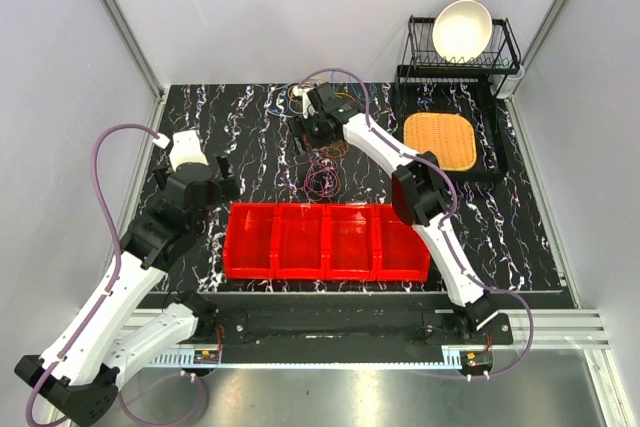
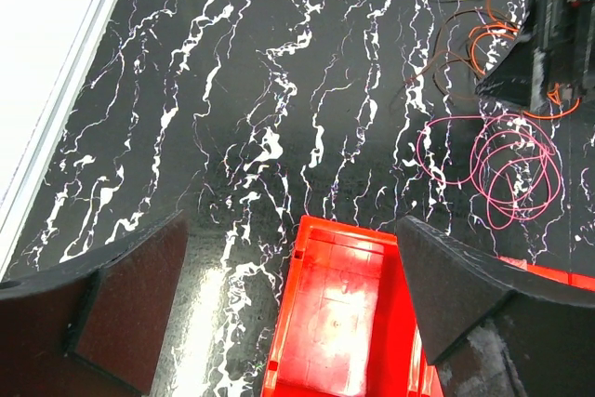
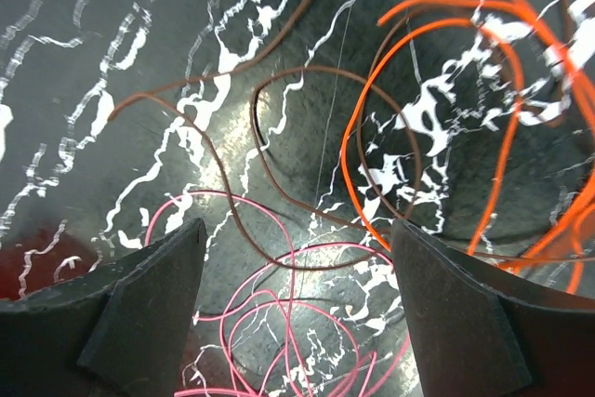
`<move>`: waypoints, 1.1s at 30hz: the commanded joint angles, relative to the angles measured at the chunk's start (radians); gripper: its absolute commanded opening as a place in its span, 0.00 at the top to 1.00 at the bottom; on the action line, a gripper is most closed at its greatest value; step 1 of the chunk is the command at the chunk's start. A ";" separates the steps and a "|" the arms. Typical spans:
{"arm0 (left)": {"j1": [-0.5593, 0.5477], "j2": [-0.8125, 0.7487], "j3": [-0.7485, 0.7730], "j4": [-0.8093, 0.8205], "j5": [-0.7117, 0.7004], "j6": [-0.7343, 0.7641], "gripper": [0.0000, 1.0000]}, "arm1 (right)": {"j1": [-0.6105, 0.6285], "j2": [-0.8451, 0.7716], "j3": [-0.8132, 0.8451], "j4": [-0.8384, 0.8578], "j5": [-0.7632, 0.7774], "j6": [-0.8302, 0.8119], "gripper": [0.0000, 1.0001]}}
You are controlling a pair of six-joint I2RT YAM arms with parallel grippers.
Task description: Untangle the cables
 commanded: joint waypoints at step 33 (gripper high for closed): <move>-0.001 0.020 0.007 0.006 -0.045 0.016 0.04 | 0.064 -0.426 0.290 0.348 0.134 0.047 1.00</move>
